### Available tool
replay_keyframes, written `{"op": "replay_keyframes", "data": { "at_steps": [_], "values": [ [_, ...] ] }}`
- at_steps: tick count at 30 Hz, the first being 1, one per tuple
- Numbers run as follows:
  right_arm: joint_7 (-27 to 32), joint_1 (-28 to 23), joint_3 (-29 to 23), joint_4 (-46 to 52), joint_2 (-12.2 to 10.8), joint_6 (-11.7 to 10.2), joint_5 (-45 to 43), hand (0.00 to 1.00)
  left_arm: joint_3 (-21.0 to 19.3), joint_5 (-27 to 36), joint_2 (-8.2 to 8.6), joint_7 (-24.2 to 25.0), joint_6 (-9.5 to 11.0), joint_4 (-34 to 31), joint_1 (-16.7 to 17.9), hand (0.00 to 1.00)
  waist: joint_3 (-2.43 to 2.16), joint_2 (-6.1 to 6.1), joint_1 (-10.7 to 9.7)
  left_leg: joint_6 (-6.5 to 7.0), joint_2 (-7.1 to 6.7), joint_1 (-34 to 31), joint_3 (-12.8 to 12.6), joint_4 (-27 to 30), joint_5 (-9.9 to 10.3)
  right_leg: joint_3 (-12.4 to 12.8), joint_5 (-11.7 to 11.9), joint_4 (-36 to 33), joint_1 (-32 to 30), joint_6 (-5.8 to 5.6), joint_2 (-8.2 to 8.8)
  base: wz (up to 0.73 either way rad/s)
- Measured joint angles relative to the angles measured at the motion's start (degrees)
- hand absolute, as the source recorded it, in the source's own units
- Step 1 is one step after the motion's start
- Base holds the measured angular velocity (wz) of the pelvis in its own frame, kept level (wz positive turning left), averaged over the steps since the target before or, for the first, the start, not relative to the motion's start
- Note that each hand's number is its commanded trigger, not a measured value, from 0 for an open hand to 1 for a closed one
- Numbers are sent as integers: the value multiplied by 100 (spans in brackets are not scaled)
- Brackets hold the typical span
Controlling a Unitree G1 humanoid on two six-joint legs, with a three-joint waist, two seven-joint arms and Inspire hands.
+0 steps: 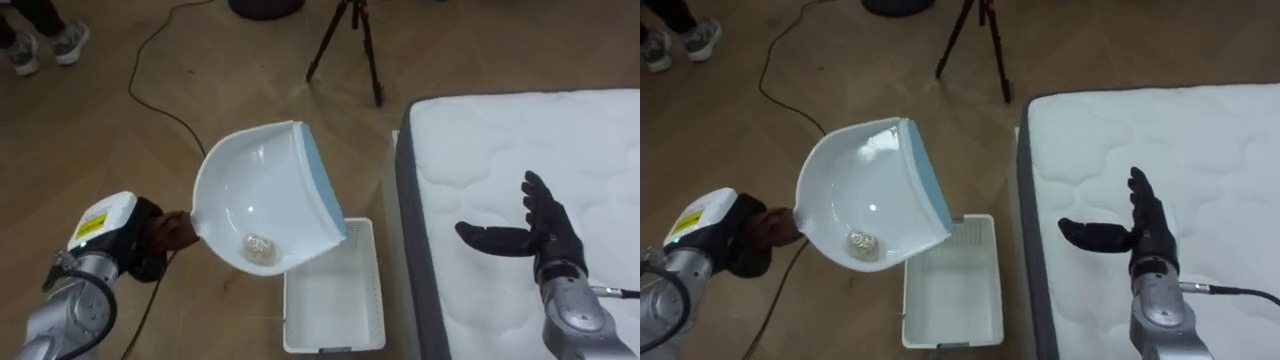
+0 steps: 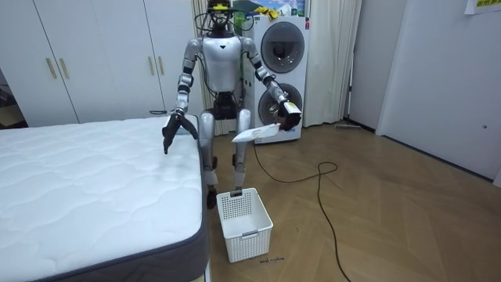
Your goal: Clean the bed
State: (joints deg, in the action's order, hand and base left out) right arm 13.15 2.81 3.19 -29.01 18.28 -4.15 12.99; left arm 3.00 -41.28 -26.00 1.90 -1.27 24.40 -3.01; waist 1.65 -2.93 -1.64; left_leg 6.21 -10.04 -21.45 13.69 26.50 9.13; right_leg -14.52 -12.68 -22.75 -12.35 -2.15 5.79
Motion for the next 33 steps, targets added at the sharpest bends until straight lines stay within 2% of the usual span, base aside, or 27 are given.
{"op": "replay_keyframes", "data": {
  "at_steps": [2, 5, 8, 12, 14, 19, 23, 27, 31, 33],
  "values": [
    [-1, 93, 21, -126, 1, -66, -11, 0, 142, -16, -63, 1, 1, 175, -93, 100, 27, -51, -45, -11, 0, -85, 8, 5, -7, -23, -10, -19, -91, 10, 0, 7],
    [19, 170, 24, -436, 35, -132, -19, 0, 474, -82, -306, 1, 51, 278, -259, 100, 65, -124, -61, -23, -54, -246, 62, 23, -32, 24, -54, -214, -355, 9, 41, 6],
    [95, 180, 20, -494, 42, -138, -288, 0, 547, -150, -453, 8, 64, 400, -301, 100, 70, -238, -89, 0, -72, -441, -64, 40, -46, 33, -105, -441, -654, 5, 142, -11],
    [127, 359, 63, -719, 35, -171, -446, 0, 639, -309, -518, 241, -2, 500, -485, 100, 72, -410, -122, 57, -73, -697, -301, 24, -81, 53, -128, -650, -1047, -5, 265, -20],
    [131, 480, 156, -927, 26, -185, -445, 0, 686, -455, -517, 285, -9, 584, -626, 100, 71, -428, -122, 68, -80, -751, -390, 21, -89, 89, -150, -740, -1166, -14, 310, -18],
    [169, 498, 249, -949, -7, -210, -487, 0, 890, -457, -527, 399, -135, 819, -888, 100, 71, -487, -218, 74, -77, -816, -424, 16, -93, 197, -155, -791, -1291, -16, 284, -6],
    [302, 586, 360, -892, -13, -278, -503, 0, 1139, -452, -531, 655, -256, 854, -925, 100, 58, -668, -277, 83, -64, -979, -475, -11, -119, 199, -155, -787, -1468, -16, 289, -5],
    [397, 590, 460, -737, -31, -282, -482, 0, 1145, -483, -533, 797, -371, 957, -945, 100, 57, -696, -296, 88, -42, -1012, -580, -84, -145, 285, -156, -798, -1589, -14, 298, -12],
    [513, 513, 523, -601, -33, -295, -454, 0, 1214, -489, -557, 852, -430, 1227, -1143, 100, 51, -765, -284, 88, -43, -995, -606, -110, -145, 340, -156, -795, -1614, -14, 293, -4],
    [559, 481, 574, -605, -28, -368, -623, 0, 1346, -502, -618, 873, -522, 1300, -1156, 100, 45, -876, -314, 93, -45, -986, -611, -132, -147, 359, -156, -808, -1671, -14, 297, -5]
  ]
}}
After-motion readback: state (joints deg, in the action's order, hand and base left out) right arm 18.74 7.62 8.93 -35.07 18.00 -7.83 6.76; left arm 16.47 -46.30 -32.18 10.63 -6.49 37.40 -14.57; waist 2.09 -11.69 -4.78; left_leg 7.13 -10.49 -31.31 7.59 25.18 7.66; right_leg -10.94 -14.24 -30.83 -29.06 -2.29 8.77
